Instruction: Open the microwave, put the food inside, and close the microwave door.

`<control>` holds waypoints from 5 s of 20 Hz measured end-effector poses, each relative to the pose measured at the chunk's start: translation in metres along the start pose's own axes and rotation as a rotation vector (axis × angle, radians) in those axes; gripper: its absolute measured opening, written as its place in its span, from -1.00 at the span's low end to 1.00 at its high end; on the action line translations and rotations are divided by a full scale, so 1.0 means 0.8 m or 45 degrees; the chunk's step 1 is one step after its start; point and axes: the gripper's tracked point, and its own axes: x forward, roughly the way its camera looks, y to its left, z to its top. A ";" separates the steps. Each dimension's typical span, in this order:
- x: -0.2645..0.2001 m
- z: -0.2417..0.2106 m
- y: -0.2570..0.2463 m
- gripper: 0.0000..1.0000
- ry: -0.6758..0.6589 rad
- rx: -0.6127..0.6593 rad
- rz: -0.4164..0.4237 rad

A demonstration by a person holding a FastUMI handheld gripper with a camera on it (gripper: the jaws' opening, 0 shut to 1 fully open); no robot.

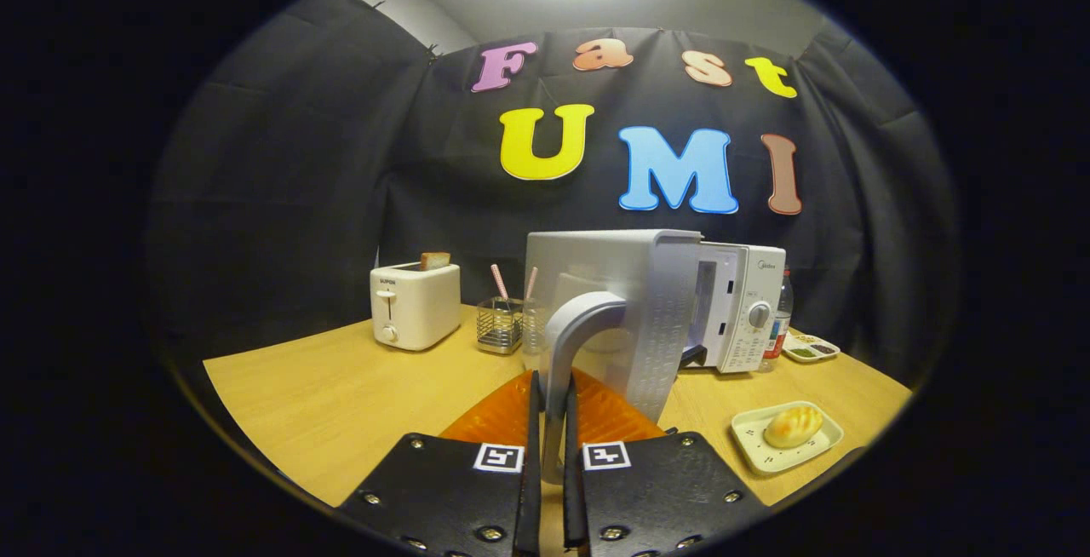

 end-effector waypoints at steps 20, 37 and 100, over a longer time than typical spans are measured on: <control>-0.077 -0.003 0.070 0.94 -0.068 -0.158 0.232; -0.046 -0.070 -0.313 0.90 0.227 -0.058 -0.207; 0.409 -0.040 -0.180 0.81 0.158 0.818 -0.173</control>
